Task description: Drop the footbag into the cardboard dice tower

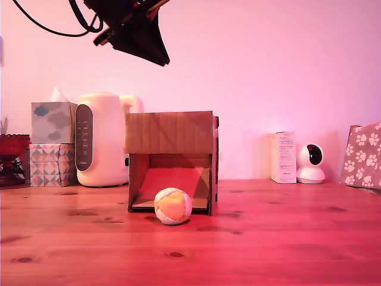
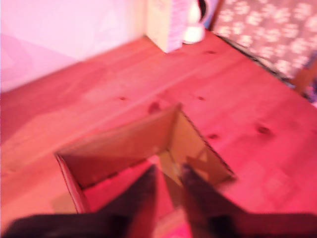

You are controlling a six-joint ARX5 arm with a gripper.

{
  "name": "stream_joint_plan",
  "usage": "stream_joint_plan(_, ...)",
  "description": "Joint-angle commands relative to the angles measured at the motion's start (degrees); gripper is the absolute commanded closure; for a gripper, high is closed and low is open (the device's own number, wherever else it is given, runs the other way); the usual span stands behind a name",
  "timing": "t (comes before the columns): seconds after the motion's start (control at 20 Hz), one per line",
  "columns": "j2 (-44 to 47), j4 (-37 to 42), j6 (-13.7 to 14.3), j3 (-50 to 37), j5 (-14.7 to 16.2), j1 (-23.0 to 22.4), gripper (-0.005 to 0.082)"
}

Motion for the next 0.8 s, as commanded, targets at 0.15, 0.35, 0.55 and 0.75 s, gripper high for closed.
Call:
stream_joint_plan(0.15, -4.2, 6.75, 0.55, -9.51, 4.46, 0.94, 0.0785)
stream_joint_plan(0.35, -11.08, 17.51, 0.55, -22.27, 4.48, 1.42, 0.0785)
stream_joint_plan(0.55, -16.59, 27.15, 0.5, -34.82, 4.5, 2.34, 0.0785)
stream_joint_plan(0.75, -22.01, 30.99, -0.13, -45.09, 4.48, 4.09, 0.0785)
